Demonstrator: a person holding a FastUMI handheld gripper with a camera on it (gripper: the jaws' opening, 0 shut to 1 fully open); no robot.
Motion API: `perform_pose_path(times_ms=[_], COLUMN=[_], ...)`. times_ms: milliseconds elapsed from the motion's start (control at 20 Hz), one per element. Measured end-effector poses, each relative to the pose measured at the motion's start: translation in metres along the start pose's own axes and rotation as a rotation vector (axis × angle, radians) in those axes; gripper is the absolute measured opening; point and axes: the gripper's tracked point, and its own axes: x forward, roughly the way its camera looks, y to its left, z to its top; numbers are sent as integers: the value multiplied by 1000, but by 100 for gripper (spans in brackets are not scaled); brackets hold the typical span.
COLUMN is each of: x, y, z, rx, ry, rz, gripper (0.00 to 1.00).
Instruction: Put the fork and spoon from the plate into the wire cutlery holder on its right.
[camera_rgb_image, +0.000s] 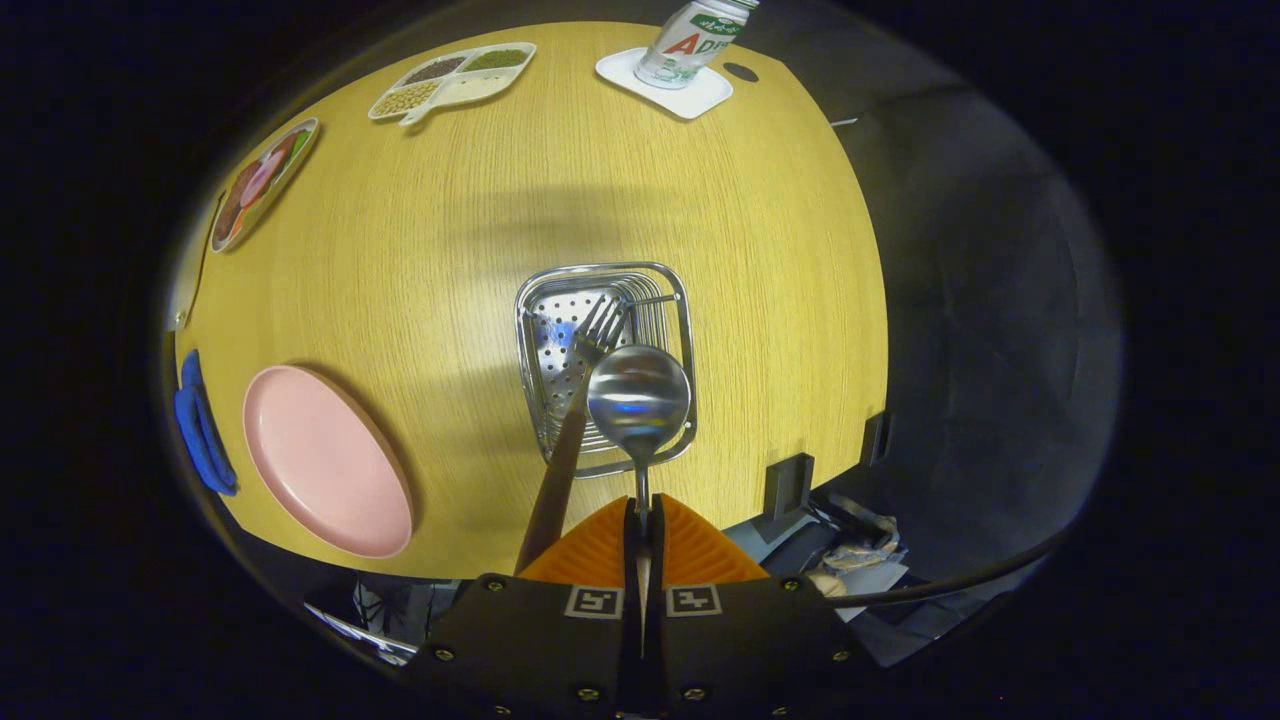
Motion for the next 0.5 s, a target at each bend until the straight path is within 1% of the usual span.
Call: perform_pose_path(times_ms=[100,150,250,350,400,500], x=[5,2,0,-4,-6,-9], y=[-3,-3,0,-12,-13,-15], z=[2,5,9,10,12,15], rx=[-2,-5,-3,-31,-34,-27], ry=[4,1,-18,-23,-35,-65], rz=[-2,0,19,-30,-29,-20], gripper=[2,6,8,27,39,55])
